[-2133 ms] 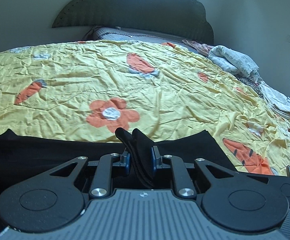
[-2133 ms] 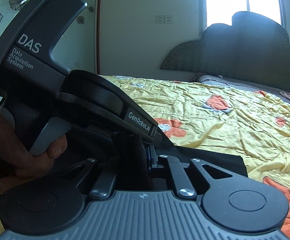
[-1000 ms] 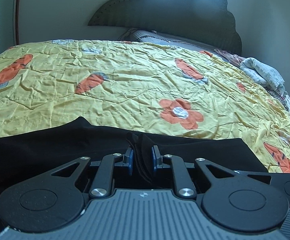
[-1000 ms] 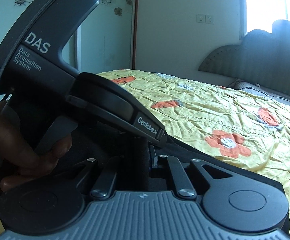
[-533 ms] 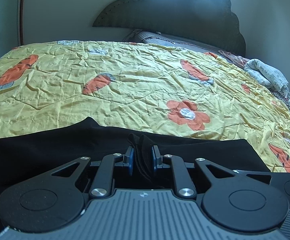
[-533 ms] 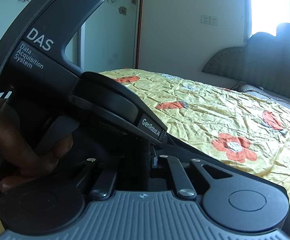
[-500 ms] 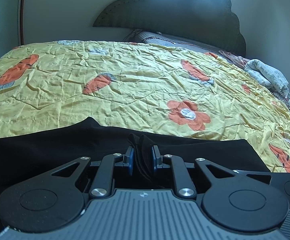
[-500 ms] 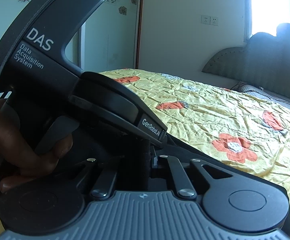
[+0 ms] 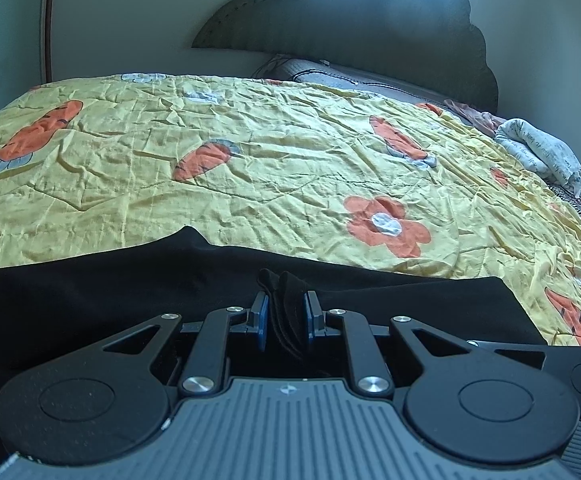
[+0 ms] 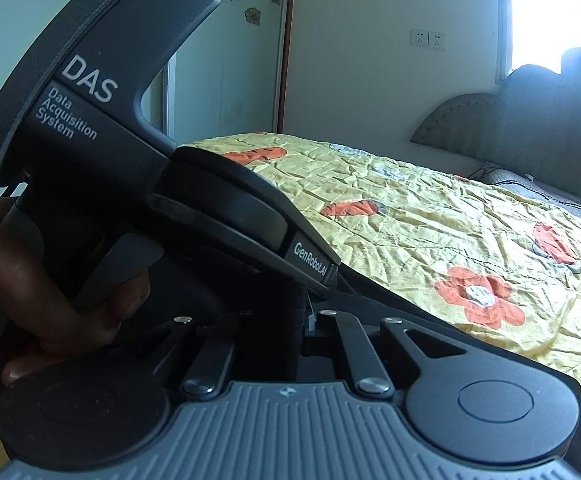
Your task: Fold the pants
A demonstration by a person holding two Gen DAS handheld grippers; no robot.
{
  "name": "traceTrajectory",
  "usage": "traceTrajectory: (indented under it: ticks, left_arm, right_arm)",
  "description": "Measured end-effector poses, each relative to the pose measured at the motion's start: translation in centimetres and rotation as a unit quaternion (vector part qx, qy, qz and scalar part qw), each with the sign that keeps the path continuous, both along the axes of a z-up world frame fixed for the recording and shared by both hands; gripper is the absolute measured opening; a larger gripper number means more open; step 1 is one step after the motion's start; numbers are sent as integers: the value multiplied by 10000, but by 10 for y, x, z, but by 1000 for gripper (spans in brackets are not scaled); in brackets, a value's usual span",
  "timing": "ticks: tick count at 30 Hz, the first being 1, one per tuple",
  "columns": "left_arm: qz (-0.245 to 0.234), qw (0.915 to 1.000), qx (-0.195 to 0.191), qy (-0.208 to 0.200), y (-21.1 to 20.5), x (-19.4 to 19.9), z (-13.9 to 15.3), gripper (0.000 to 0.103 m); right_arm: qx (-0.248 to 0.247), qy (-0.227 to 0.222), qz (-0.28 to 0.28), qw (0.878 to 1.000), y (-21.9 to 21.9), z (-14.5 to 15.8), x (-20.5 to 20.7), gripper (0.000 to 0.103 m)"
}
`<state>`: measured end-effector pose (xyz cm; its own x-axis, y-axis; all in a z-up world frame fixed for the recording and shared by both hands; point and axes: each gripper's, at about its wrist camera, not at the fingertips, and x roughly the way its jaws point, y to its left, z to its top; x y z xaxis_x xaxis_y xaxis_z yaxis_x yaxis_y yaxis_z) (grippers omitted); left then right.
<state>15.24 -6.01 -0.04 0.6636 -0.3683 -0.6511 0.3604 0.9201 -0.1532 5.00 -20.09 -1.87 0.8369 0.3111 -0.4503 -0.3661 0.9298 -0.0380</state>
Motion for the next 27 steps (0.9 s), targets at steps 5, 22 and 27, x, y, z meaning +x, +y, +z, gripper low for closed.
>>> traceTrajectory:
  ticks: [5, 22, 27]
  left_arm:
    - [23, 10000, 20, -7, 1, 0, -2, 18]
    - [110, 9998, -9, 167, 5, 4, -8, 29]
    - [247, 9994, -136, 208, 15, 6, -3, 38]
  right_arm:
    - [12, 15, 2, 10000, 6, 3, 7, 9]
    - [73, 266, -2, 9996, 8, 5, 8, 23]
    - [40, 146, -18, 9999, 10, 11, 2, 53]
